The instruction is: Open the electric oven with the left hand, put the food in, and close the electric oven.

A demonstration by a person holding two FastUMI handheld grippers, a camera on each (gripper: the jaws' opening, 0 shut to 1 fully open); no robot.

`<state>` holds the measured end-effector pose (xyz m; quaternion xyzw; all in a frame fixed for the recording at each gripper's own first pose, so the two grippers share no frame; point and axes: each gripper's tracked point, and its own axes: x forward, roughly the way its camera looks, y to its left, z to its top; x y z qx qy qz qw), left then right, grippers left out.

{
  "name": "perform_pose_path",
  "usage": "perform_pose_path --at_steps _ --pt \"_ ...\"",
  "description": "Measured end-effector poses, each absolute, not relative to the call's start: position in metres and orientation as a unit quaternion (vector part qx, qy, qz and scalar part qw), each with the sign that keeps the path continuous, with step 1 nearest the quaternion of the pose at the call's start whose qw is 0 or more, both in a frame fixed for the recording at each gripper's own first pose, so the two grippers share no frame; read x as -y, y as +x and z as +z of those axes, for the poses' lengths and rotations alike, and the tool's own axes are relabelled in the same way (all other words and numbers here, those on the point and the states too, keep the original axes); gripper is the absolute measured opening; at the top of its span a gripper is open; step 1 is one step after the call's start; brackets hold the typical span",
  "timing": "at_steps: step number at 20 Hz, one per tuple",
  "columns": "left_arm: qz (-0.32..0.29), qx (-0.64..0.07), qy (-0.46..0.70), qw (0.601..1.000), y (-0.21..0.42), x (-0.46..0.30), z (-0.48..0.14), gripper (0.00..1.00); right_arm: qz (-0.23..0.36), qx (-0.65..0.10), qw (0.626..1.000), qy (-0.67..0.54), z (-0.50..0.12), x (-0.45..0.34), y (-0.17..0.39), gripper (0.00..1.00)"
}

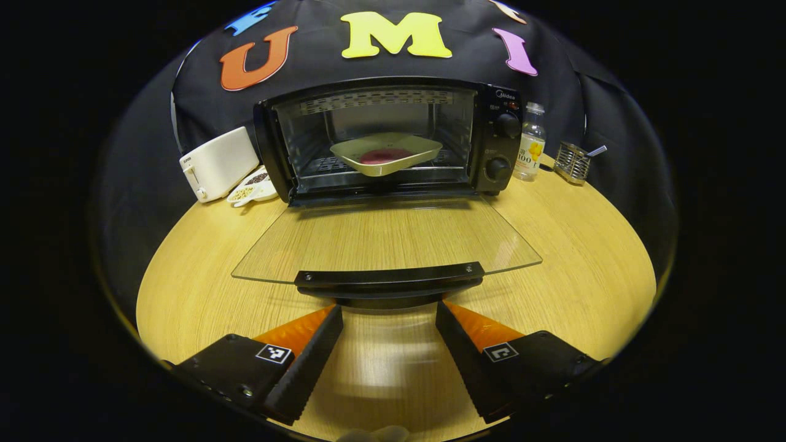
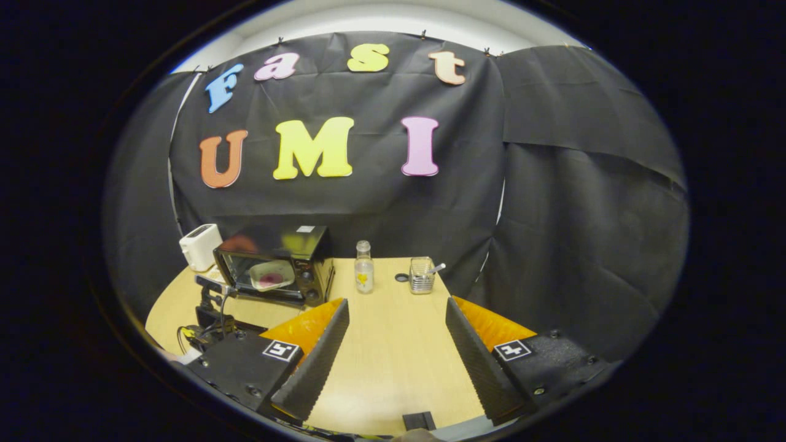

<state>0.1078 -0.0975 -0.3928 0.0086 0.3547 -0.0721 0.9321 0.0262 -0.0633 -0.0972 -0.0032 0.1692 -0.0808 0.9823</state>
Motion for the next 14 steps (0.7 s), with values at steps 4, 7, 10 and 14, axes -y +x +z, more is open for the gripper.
perform_pose_path --at_steps 4,7,10,14 --pt "-0.074 -0.348 0.008 0.935 0.11 0.097 -0.376 1.0 -0.082 -0.171 0.982 0.004 -0.101 0.064 0.025 1.0" --pt "-0.075 -0.331 0.006 0.941 0.115 0.095 -0.356 0.98 -0.084 -0.17 0.982 0.005 -0.103 0.065 0.024 1.0" --pt "-0.075 -0.31 0.007 0.948 0.125 0.095 -0.334 0.99 -0.081 -0.169 0.982 0.009 -0.104 0.062 0.026 1.0" --pt "-0.076 -0.281 0.02 0.956 0.146 0.095 -0.309 0.99 -0.08 -0.166 0.983 0.018 -0.106 0.062 0.026 1.0"
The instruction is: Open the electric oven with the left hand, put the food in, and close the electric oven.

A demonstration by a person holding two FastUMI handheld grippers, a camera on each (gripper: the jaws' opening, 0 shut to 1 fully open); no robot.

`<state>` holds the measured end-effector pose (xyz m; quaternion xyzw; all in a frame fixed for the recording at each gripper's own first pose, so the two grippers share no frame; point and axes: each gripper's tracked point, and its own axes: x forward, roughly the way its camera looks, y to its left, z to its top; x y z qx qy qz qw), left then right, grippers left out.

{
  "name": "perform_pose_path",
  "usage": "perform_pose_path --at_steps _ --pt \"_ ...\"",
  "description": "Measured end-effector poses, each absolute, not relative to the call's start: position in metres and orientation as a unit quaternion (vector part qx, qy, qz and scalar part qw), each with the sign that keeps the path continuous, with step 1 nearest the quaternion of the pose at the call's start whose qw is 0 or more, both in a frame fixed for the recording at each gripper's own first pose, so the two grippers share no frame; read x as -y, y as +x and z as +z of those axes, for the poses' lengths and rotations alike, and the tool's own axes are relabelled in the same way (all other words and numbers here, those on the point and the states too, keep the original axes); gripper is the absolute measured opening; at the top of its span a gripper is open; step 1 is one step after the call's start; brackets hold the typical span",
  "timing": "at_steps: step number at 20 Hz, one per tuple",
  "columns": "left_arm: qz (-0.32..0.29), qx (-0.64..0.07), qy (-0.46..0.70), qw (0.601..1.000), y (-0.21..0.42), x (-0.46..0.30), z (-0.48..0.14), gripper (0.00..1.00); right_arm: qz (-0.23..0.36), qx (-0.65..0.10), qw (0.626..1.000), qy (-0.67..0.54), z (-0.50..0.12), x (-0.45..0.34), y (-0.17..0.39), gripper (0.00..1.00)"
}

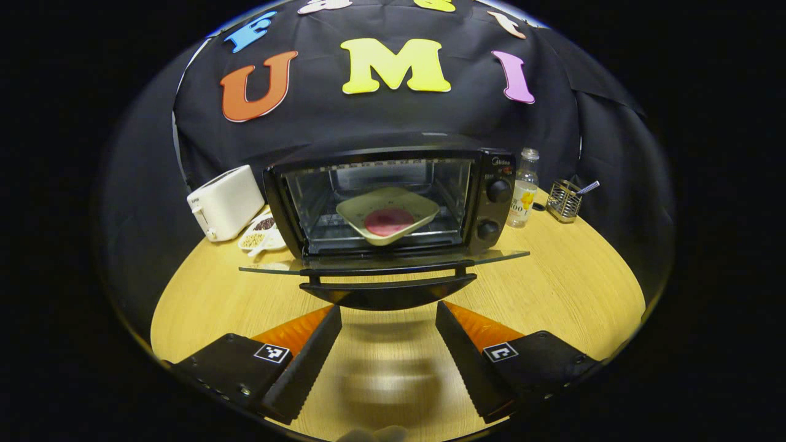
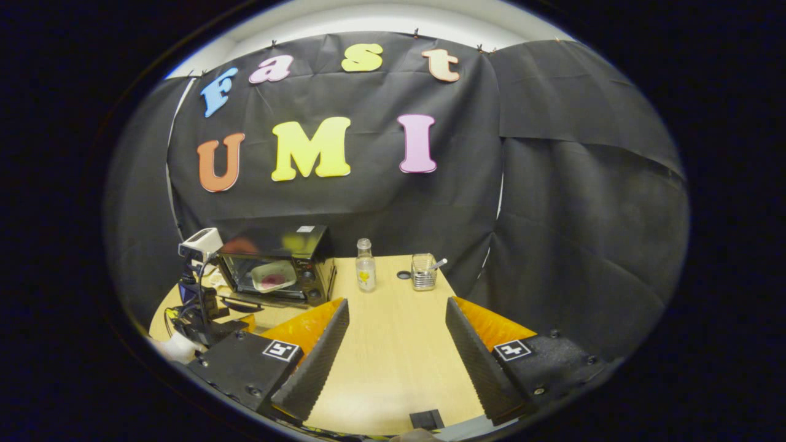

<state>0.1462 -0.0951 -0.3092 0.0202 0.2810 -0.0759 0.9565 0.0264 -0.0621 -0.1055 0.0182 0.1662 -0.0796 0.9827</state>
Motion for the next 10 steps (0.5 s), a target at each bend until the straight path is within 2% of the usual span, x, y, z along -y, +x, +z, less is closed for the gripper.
perform_pose_path --at_steps 10 --pt "-0.074 -0.248 0.025 0.966 0.198 0.098 -0.274 0.98 -0.096 -0.164 0.98 0.052 -0.11 0.076 0.026 1.0"
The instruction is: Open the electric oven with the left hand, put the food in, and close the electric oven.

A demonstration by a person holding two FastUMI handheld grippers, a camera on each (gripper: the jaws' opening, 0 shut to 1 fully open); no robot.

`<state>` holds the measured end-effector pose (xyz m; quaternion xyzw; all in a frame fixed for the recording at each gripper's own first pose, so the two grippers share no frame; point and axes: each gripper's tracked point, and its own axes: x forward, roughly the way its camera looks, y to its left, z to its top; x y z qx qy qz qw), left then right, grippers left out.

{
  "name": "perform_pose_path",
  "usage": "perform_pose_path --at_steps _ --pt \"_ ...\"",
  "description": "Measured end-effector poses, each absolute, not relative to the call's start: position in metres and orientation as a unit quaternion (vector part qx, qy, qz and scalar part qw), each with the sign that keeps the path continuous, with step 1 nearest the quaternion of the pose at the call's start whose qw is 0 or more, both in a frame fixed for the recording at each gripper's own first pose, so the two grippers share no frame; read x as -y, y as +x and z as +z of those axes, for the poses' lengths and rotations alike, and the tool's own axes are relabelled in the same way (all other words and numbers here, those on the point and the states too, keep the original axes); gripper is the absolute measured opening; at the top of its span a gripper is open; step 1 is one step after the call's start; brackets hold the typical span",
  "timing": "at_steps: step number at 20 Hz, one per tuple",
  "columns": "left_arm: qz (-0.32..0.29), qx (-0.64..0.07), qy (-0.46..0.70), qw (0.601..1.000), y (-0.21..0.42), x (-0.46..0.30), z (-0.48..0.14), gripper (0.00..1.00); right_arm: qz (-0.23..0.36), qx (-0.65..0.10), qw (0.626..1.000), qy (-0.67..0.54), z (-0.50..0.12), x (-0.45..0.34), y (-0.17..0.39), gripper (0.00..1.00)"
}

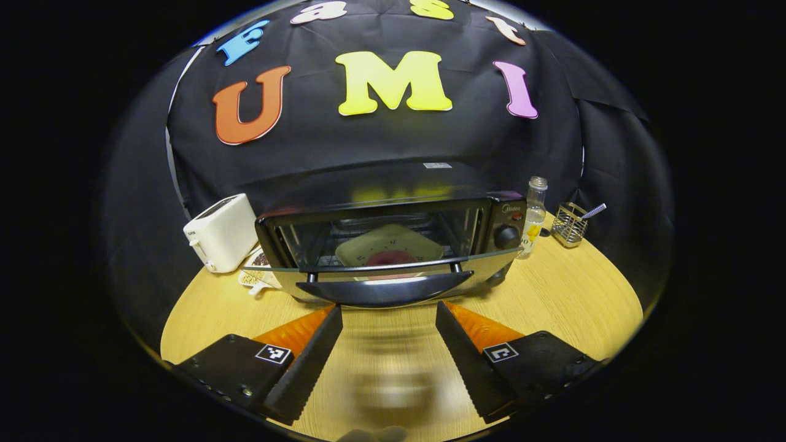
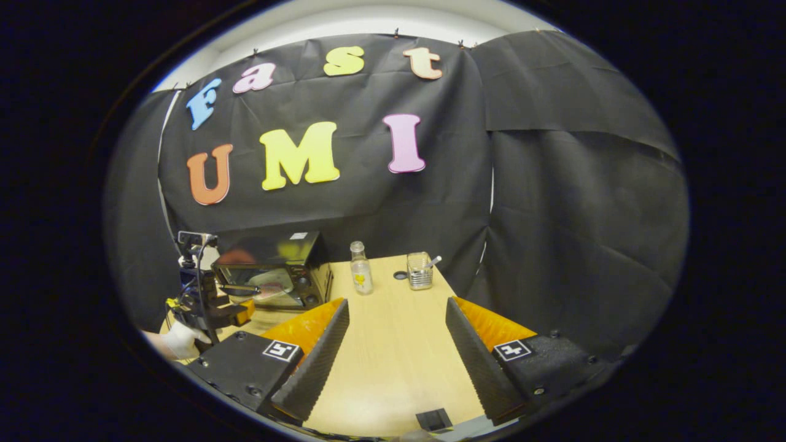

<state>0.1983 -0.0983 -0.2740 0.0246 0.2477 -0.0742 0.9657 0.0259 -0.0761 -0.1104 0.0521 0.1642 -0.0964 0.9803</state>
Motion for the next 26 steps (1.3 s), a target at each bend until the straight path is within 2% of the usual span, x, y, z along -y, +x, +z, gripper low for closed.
perform_pose_path --at_steps 6,14,22,26 --pt "-0.085 -0.231 0.031 0.969 0.221 0.112 -0.256 0.97 -0.103 -0.163 0.979 0.061 -0.11 0.079 0.028 1.0" --pt "-0.096 -0.234 0.03 0.967 0.214 0.125 -0.258 0.98 -0.098 -0.168 0.979 0.059 -0.112 0.078 0.026 1.0" --pt "-0.098 -0.229 0.025 0.968 0.191 0.129 -0.253 0.98 -0.089 -0.168 0.98 0.054 -0.109 0.078 0.01 1.0" --pt "-0.092 -0.19 0.023 0.977 0.162 0.13 -0.209 0.98 -0.069 -0.146 0.986 0.047 -0.094 0.08 -0.002 1.0"
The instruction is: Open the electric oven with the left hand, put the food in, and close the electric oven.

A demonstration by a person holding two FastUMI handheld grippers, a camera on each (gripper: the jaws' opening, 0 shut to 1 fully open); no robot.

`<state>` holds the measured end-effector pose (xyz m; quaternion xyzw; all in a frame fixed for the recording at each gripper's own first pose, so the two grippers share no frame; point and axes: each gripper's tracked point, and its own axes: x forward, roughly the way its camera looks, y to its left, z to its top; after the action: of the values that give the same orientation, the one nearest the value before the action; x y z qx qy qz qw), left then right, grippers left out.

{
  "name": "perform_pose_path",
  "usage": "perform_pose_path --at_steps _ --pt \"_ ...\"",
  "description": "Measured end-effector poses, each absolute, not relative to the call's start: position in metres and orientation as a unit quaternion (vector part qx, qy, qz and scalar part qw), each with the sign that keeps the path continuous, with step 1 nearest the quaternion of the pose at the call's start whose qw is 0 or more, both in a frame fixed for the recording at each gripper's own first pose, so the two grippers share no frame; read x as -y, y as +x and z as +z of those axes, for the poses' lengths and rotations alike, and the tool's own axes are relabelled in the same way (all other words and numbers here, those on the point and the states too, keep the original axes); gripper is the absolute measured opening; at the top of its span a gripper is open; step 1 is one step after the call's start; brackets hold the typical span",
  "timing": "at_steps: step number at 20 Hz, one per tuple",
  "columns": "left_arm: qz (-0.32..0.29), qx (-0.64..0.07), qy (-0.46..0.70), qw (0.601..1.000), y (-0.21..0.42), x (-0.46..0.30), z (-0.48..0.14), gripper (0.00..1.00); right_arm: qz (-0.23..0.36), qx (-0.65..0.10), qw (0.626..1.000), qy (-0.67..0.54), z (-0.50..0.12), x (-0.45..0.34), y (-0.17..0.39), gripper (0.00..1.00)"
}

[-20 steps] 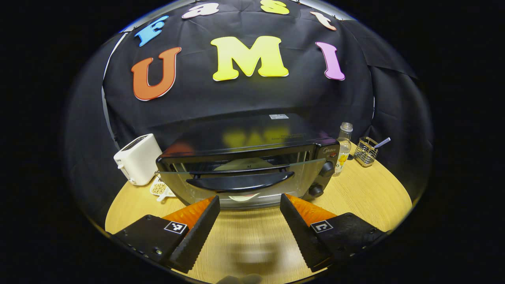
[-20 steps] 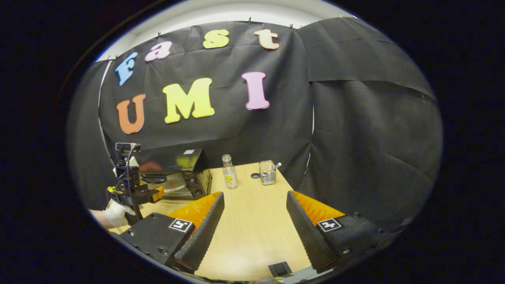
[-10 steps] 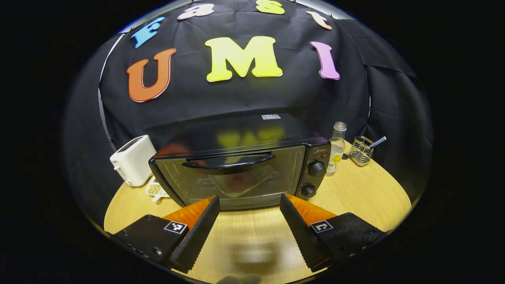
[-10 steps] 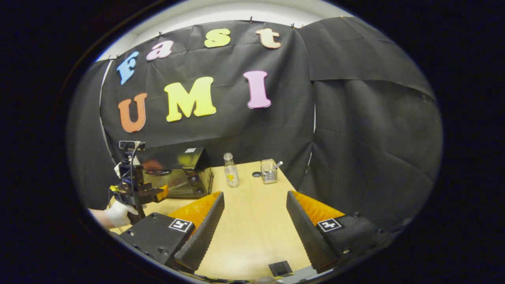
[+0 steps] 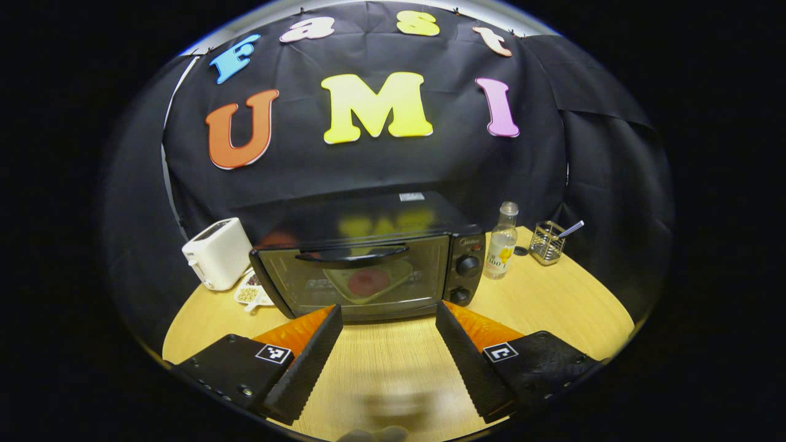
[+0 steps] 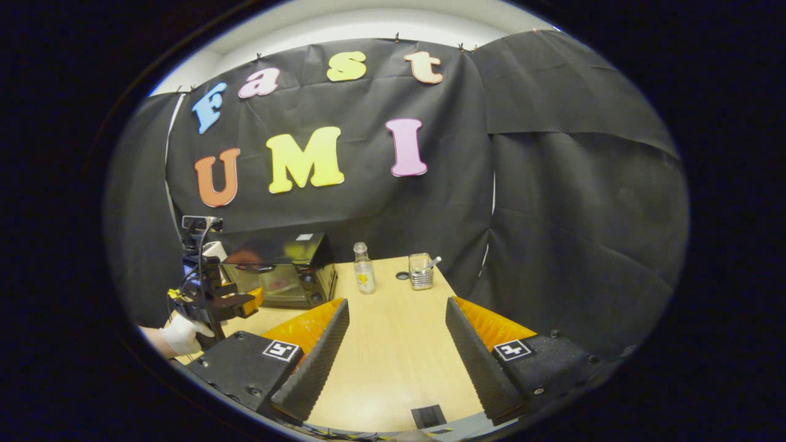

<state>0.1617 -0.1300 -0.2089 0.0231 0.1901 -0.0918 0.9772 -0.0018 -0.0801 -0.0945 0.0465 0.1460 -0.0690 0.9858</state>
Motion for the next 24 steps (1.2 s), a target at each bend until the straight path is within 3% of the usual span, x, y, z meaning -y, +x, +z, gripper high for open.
perform_pose_path --at_steps 7,12,15,18,19,22,23,24 --pt "-0.045 -0.095 0.009 0.994 0.061 0.104 -0.087 0.97 -0.007 -0.087 0.996 0.031 -0.054 0.089 -0.035 1.0" --pt "-0.009 -0.065 -0.011 0.998 -0.028 0.073 -0.036 0.97 0.013 -0.054 0.998 0.018 -0.042 0.11 -0.066 0.96" --pt "0.011 -0.056 -0.013 0.998 -0.072 0.058 -0.022 1.0 0.02 -0.051 0.998 0.018 -0.047 0.109 -0.075 1.0" --pt "0.025 -0.056 -0.002 0.998 -0.106 0.047 -0.021 0.97 0.027 -0.049 0.998 0.022 -0.045 0.103 -0.084 1.0" --pt "0.027 -0.053 -0.003 0.998 -0.112 0.045 -0.022 0.97 0.029 -0.047 0.998 0.024 -0.043 0.1 -0.086 0.96" --pt "0.025 -0.049 -0.021 0.998 -0.122 0.041 -0.02 0.97 0.026 -0.041 0.999 0.023 -0.036 0.09 -0.091 1.0" --pt "0.02 -0.047 -0.026 0.998 -0.122 0.041 -0.016 0.97 0.02 -0.042 0.999 0.019 -0.033 0.089 -0.093 0.96" --pt "0.014 -0.048 -0.025 0.998 -0.125 0.041 -0.015 0.97 0.016 -0.045 0.999 0.016 -0.032 0.085 -0.098 1.0"
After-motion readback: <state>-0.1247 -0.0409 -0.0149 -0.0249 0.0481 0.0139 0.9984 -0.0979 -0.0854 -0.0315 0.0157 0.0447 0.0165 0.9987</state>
